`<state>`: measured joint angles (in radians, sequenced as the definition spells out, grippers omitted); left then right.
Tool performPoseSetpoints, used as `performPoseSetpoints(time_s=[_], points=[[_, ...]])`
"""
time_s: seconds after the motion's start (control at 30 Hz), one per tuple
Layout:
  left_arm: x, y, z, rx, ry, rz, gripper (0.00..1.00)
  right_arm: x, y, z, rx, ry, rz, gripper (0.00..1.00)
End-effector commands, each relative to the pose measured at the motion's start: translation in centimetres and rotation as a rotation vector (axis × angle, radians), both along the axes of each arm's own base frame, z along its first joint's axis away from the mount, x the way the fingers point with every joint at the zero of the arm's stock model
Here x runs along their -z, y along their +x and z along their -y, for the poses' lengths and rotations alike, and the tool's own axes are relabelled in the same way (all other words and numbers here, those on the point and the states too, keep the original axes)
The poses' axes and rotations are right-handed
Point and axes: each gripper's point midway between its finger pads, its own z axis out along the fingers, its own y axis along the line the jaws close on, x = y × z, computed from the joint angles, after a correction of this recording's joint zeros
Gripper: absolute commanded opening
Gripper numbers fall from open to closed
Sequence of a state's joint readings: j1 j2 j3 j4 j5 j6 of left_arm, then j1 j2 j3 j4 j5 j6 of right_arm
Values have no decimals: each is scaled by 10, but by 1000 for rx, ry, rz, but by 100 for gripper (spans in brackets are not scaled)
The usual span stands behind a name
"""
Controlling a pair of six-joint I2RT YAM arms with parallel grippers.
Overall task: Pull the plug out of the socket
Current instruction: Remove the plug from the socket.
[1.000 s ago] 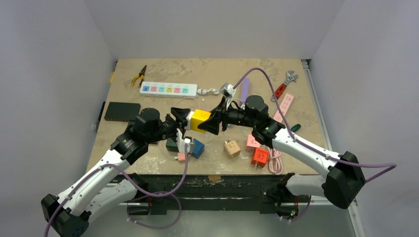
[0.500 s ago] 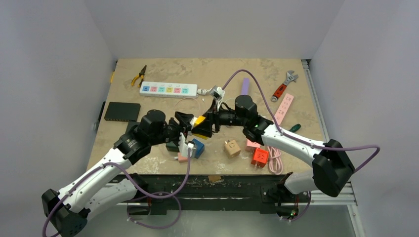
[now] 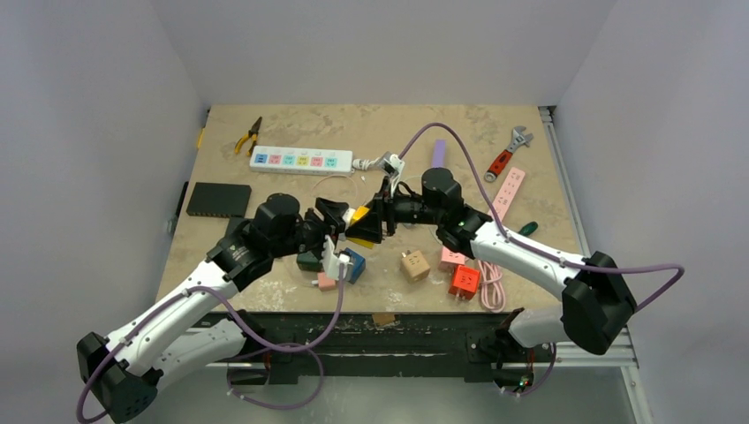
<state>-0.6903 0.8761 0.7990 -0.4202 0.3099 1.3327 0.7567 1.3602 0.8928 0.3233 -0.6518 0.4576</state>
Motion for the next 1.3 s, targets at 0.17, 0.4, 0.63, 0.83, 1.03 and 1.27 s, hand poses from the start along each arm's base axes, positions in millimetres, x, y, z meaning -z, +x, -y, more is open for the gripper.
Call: performPoseSetpoints(time_s=[0.17,0.4,0.63,0.83,1.03,1.27], points=[[-28,36,-9,-21,27,152,0,-2,-14,22,-32,-89,-23,0],[-15,65,-23,-59,100,164,0,0,-15,40,-7,-136,-28,0],[-3,77,-36,-71,177,176,0,11,-10,47,30,-181,-68,0],[4,90,-50,-132,246,162,0,26,-8,55,72,-246,-109,0],[18,94,-72,-153,341,151,0,46,-10,63,89,-335,-164,0],[13,76,-59,-14,359,241,0,87,-4,61,59,-461,-243,0]])
